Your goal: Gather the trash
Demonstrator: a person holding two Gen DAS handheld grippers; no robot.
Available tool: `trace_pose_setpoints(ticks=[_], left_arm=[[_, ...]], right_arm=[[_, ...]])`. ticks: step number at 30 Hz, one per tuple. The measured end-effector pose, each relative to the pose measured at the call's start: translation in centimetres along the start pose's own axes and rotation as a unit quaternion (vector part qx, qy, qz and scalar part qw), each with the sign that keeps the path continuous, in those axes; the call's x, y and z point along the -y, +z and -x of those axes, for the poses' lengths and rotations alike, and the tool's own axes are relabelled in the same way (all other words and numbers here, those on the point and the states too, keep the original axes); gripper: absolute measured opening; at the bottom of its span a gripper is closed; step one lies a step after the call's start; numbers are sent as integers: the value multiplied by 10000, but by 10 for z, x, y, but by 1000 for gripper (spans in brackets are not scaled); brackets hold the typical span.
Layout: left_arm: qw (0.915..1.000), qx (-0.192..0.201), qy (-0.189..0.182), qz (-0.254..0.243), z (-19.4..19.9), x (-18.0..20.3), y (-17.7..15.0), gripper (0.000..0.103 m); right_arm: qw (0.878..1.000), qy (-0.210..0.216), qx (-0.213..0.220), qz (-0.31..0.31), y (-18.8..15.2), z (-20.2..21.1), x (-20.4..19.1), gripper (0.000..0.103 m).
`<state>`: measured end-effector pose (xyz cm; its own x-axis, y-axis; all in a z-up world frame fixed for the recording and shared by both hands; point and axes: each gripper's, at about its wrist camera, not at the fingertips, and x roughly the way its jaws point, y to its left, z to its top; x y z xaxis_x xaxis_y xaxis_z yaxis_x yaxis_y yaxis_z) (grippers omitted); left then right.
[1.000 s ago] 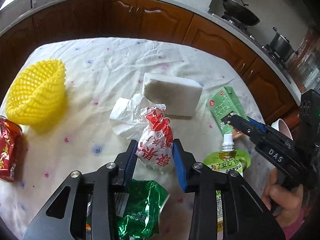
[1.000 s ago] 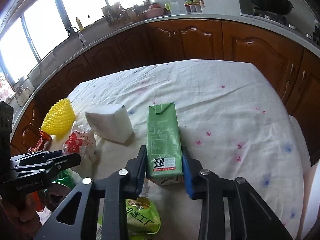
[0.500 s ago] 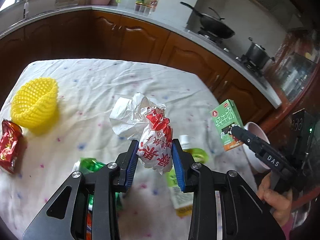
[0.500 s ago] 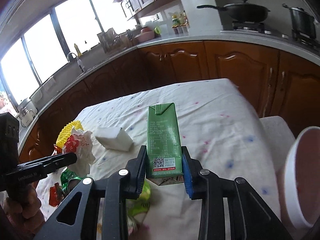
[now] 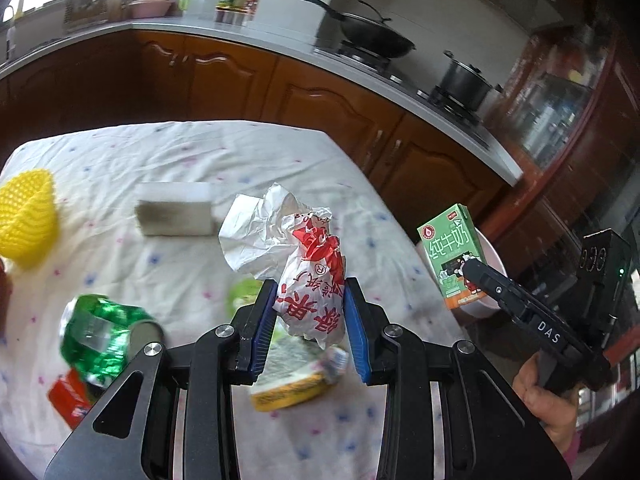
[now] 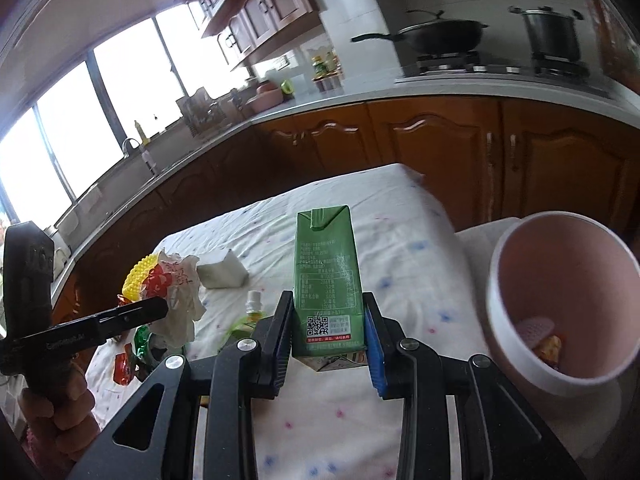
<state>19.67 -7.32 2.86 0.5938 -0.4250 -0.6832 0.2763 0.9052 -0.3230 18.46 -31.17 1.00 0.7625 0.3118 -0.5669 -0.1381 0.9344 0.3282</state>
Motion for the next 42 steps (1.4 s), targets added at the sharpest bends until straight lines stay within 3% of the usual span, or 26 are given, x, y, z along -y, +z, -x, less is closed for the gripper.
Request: trace_pose_setpoints(ticks=[23, 42], left_arm=[[9948, -261, -682, -714, -35, 111, 3, 32], [9799, -792, -1106, -1459, -102, 205, 19, 32]], right_arm=[[9947, -656, 464, -650, -9, 72, 84, 33], [9875, -1016, 504, -1090, 2, 79, 150, 33]])
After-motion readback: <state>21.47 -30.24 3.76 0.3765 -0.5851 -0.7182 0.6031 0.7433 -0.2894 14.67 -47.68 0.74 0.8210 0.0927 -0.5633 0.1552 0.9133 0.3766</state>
